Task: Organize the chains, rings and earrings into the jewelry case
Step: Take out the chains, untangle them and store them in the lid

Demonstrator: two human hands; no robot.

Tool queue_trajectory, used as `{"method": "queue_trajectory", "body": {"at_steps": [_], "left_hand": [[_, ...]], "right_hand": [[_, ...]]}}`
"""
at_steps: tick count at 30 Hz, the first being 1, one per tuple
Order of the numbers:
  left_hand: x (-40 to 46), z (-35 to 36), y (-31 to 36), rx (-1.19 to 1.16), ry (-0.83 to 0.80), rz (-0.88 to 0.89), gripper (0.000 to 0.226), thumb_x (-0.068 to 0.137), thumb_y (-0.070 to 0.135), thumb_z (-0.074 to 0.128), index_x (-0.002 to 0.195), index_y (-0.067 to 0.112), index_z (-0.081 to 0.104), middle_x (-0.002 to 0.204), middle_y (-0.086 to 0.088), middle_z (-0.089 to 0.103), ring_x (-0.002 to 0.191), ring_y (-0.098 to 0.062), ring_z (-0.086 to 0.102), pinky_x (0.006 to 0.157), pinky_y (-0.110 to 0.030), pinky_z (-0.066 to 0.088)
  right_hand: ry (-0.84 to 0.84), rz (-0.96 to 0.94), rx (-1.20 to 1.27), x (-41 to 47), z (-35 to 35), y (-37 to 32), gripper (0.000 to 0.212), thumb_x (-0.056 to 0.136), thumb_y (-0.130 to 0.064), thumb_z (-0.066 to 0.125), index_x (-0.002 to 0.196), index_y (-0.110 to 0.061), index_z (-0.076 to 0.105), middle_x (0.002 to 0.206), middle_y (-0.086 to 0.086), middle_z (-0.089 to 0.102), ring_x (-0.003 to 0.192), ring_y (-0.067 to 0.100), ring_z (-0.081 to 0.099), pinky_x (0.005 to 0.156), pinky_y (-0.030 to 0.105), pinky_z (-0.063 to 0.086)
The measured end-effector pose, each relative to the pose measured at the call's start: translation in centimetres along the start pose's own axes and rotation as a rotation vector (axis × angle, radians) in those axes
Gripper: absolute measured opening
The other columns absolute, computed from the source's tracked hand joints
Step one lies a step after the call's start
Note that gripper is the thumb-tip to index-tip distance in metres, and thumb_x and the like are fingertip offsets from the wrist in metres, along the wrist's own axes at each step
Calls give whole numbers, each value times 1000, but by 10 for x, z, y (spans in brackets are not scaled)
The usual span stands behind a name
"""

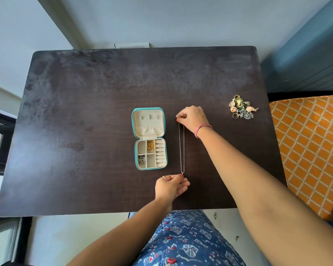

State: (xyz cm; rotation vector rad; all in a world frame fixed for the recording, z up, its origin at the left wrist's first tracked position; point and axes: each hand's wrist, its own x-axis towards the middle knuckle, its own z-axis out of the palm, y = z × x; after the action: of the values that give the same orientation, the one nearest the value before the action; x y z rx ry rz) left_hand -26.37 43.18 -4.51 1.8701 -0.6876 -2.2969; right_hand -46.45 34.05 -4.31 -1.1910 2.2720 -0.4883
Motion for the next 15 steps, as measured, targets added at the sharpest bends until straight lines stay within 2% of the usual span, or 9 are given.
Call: {"method": "queue_trajectory", "body": {"at_steps": [5,8,12,15], "left_hand": [[2,9,3,121,46,-3,13,90,17,66,93,4,66,87,-10,75,77,-18,74,61,-24,58],[2,10,1,188,48,5,16,89,20,67,93,4,66,85,-9,75,74,-17,74,59,-24,58],[2,6,-1,299,50,33,19,88,25,69,89,6,68,81,-5,75,71,-16,74,60,-26,59],[1,3,-1,319,53,49,19,87,26,70,87,7,69,80,-5,75,71,-16,73,63,-27,59]], "right_hand": [[11,15,-11,6,6,-2,13,85,-19,69,95,-19,76,106,3,71,105,20,62,93,30,48],[14,53,41,8,4,2,12,81,-20,73,93,-18,77,102,3,72,107,16,60,92,25,44],[20,91,87,6,2,4,16,80,-23,75,94,-16,76,97,0,71,82,7,54,74,16,37],[26,101,97,5,4,4,17,81,-22,74,96,-15,76,96,1,71,79,6,51,72,15,36]]}}
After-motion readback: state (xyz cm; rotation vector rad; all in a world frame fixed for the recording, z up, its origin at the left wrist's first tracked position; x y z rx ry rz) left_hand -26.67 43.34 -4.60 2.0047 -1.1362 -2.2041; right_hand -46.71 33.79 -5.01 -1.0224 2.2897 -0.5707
